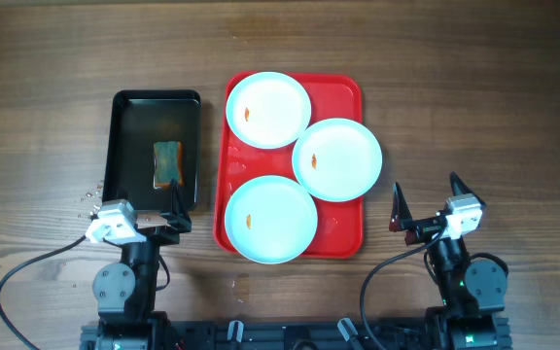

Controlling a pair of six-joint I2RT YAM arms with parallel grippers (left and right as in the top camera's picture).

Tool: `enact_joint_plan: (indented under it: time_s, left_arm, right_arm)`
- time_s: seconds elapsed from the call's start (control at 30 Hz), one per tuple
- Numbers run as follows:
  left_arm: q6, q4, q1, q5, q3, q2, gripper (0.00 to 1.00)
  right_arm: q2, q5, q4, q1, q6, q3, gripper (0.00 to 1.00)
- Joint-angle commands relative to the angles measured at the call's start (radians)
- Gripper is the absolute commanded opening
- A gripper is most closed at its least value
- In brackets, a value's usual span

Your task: Clean dirty plates on tray and stack at the side

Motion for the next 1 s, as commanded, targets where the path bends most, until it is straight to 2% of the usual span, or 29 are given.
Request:
enact_joint_plan:
  time_s: [0.0,0.17,0.27,0.37,0.4,0.53,0.63,0.77,0.97]
  left_arm:
    - [0.006,0.001,0.001,0.008,-0.010,-0.006,1.00]
    - [-0.002,0.044,0.001,0.017,-0.010,-0.006,1.00]
    - [-0.002,0.020,0.001,0.040,-0.010,-0.006,1.00]
    - [-0.002,0.027,0.001,0.125,-0.010,-0.006,1.00]
    - [-0.002,0.077,0.001,0.168,-0.006,-0.006,1.00]
    - [-0.002,0.079,0.001,0.184,0.055,-0.002,1.00]
    - [-0.002,0.069,0.001,0.183,0.141,0.035,1.00]
    - [-0.051,-0.039,0.001,0.184,0.345,0.201,1.00]
    - [-0.077,-0.364,0.001,0.214,0.724,0.550,1.00]
  right_arm:
    - [0.002,0.016,0.006,-0.003,-0.023,0.000,1.00]
    - [0.002,0.019,0.002,-0.003,-0.020,0.000,1.00]
    - [0.003,-0.003,0.006,-0.003,-0.016,0.000,1.00]
    - [0.008,-0.103,0.020,-0.003,0.117,0.000,1.00]
    - [0.008,-0.174,0.044,-0.003,0.169,0.001,1.00]
    - [0.013,-0.239,0.031,-0.003,0.167,0.050,1.00]
    - [0.056,-0.241,-0.020,-0.003,0.169,0.153,1.00]
    - [0.219,-0.272,-0.153,-0.003,0.168,0.372,1.00]
    - [0.566,-0.354,-0.477,-0.003,0.168,0.760,1.00]
